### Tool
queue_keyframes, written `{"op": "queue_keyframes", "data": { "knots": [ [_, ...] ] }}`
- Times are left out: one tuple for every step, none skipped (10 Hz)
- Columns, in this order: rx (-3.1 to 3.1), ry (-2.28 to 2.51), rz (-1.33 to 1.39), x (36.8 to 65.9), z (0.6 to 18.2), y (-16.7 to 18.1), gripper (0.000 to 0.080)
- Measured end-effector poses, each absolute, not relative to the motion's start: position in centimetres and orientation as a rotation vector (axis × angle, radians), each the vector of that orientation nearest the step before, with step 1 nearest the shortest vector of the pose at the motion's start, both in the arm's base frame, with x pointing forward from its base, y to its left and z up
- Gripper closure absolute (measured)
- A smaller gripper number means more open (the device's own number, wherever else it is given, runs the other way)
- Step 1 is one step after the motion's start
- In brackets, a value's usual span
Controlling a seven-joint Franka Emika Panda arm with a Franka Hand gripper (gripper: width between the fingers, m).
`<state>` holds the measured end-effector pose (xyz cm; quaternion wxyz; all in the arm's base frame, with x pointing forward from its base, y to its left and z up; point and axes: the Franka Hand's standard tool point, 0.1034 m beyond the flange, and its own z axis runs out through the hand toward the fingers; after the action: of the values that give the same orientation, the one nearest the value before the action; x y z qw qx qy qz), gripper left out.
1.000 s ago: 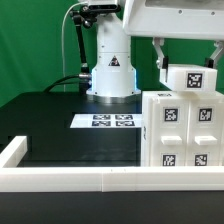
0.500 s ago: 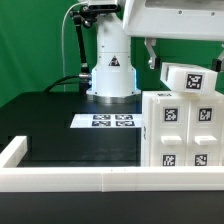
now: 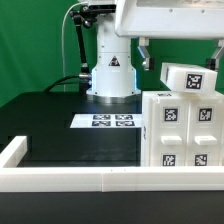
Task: Assemble cabinet
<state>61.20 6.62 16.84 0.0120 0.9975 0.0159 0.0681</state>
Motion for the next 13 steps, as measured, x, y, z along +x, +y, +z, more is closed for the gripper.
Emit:
{"op": "queue_keyframes", "data": {
  "knots": [
    [3.111,0.046,0.207,61.22,16.74,6.68,0.0003],
    [3.112,0.043,0.191,61.12,16.76,6.81,0.0003],
    [3.113,0.036,0.180,61.09,16.66,7.03,0.0003],
    [3.112,0.037,0.177,61.09,16.56,7.07,0.0003],
    [3.112,0.037,0.177,61.08,16.55,7.06,0.0024],
    [3.112,0.039,0.176,61.06,16.52,7.12,0.0170],
    [3.113,0.038,0.176,61.06,16.52,7.12,0.0170],
    [3.113,0.036,0.176,61.07,16.52,7.05,0.0243],
    [3.114,0.021,0.177,61.07,16.53,7.06,0.0243],
    [3.114,-0.001,0.177,61.07,16.52,7.06,0.0243],
    [3.114,0.004,0.177,61.07,16.52,7.06,0.0243],
    [3.115,-0.011,0.177,61.07,16.52,7.07,0.0243],
    [3.118,-0.127,0.179,61.07,16.52,7.10,0.0243]
  ]
}}
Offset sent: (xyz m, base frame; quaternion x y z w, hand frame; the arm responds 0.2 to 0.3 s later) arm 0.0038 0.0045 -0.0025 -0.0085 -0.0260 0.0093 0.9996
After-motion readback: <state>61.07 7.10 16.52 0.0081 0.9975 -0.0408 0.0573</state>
